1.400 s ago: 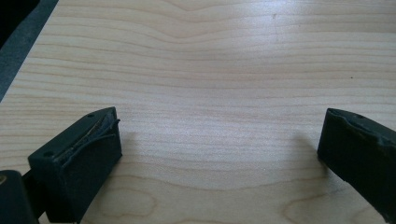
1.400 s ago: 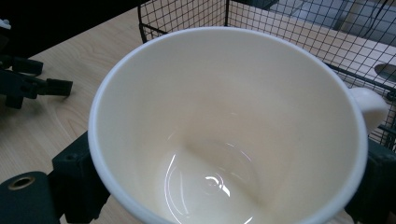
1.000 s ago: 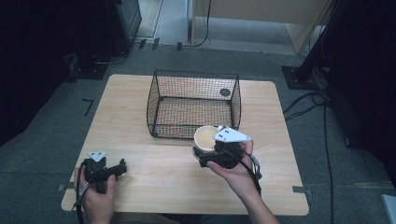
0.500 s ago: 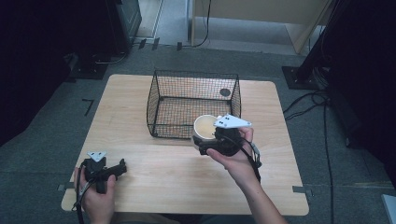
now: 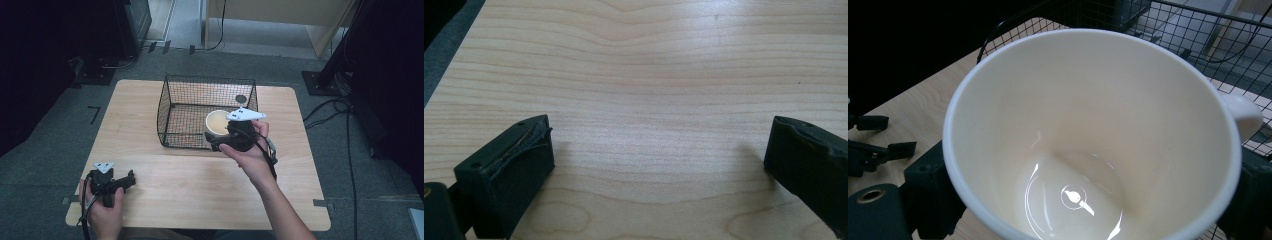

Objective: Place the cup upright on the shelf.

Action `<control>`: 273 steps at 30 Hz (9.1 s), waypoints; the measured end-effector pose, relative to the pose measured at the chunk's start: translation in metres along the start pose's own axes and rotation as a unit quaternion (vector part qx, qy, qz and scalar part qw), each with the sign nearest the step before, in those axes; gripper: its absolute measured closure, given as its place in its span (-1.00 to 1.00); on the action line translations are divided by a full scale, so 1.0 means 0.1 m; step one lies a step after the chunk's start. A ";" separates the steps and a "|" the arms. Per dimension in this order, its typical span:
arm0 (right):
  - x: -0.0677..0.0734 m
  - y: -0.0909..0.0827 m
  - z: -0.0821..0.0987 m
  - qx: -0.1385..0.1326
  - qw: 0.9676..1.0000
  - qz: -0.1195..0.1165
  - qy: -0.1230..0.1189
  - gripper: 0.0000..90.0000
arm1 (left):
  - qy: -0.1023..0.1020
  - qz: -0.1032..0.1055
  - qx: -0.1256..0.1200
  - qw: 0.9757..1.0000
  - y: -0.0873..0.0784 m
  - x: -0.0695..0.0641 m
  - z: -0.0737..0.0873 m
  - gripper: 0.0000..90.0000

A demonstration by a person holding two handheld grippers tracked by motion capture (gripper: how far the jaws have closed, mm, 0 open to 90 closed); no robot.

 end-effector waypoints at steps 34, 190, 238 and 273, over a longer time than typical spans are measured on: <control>-0.44 0.60 -0.24 -0.009 1.000 0.006 -0.007 -0.82 | 0.001 0.000 0.001 1.000 0.00 0.00 0.00 -1.00; -0.35 0.66 0.16 0.055 0.994 -0.040 -0.085 -1.00 | 0.005 0.004 0.001 1.000 0.00 -0.01 0.00 -1.00; -0.57 -0.23 0.85 0.038 0.998 -0.014 -0.052 -1.00 | 0.005 0.004 0.000 1.000 0.00 -0.01 0.00 -1.00; -1.31 -0.60 2.11 0.082 0.994 0.072 0.016 -1.00 | 0.005 0.004 0.001 1.000 0.00 -0.01 0.00 -1.00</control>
Point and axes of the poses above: each handheld gripper's, and its own axes: y roughly forward along the jaws, z roughly out of its underside, x roughly to its left, the point moved 10 cm from there along y, roughly forward along the jaws, and after that the axes turned 5 degrees about -x, right-handed, at the moved point
